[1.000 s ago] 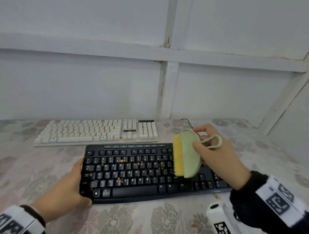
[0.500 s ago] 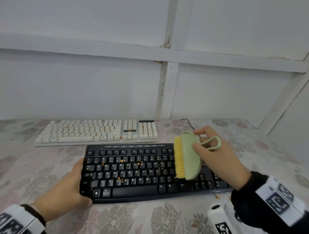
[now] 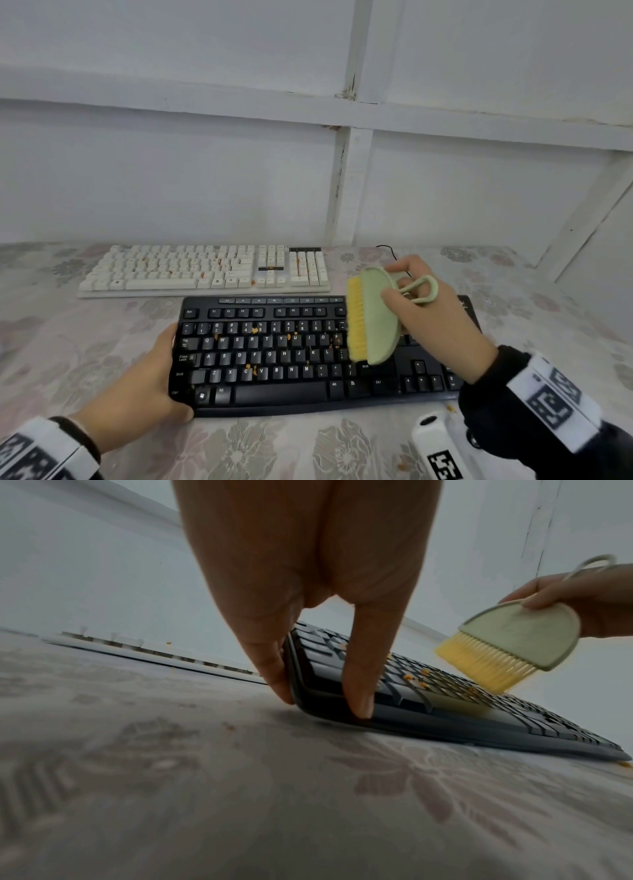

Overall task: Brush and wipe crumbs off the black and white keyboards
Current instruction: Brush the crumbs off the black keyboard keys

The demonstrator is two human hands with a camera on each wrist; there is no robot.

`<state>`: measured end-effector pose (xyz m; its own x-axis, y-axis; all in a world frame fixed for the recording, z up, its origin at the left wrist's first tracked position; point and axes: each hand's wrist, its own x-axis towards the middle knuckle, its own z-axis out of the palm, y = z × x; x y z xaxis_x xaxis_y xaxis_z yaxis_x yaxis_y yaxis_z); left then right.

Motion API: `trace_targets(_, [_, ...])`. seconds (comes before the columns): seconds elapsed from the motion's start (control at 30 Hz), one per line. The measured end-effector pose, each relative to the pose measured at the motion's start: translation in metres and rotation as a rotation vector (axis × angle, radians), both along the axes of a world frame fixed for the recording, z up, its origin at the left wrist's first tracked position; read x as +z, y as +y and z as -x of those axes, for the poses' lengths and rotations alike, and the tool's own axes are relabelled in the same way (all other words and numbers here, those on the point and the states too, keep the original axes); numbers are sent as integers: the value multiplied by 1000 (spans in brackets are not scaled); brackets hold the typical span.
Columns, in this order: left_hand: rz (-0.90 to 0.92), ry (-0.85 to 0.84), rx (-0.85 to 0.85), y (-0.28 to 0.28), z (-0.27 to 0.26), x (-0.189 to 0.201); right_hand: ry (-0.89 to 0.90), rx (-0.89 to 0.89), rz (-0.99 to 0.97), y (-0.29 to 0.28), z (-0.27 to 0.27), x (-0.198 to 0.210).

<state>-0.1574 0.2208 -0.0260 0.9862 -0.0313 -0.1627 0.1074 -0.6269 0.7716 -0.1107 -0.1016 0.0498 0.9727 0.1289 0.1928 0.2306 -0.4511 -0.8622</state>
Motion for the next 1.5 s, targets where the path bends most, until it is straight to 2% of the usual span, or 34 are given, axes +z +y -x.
trace_targets(0.23, [-27,7,-12,1,-1,0,149,159,84,-3,27,-19])
trace_targets(0.5, [2,4,-26,3,-2,-2,20,35,-34,-2,9,-1])
trace_targets(0.7, [-23,-37,-53,2,-1,1,83,157,84,3,27,-22])
trace_targets(0.8, [-42,-33,-42,3,-1,0,142,208,95,1,34,-18])
trace_targets(0.97, [-16,4,-15,4,0,-2,66,85,-38,0,18,3])
trace_targets(1.07, [-10,11,-6,3,0,-2,28,45,-19,2,9,-1])
trace_targets(1.23, [-45,21,7,-1,0,0,93,141,64,4,32,-22])
trace_targets(1.33, [-53,28,11,-1,0,1,174,210,109,0,41,-20])
trace_targets(1.4, [-59,24,12,-2,1,1,180,195,74,-1,38,-11])
trace_targets(1.5, [-47,29,10,-2,2,2,82,93,-20,3,25,2])
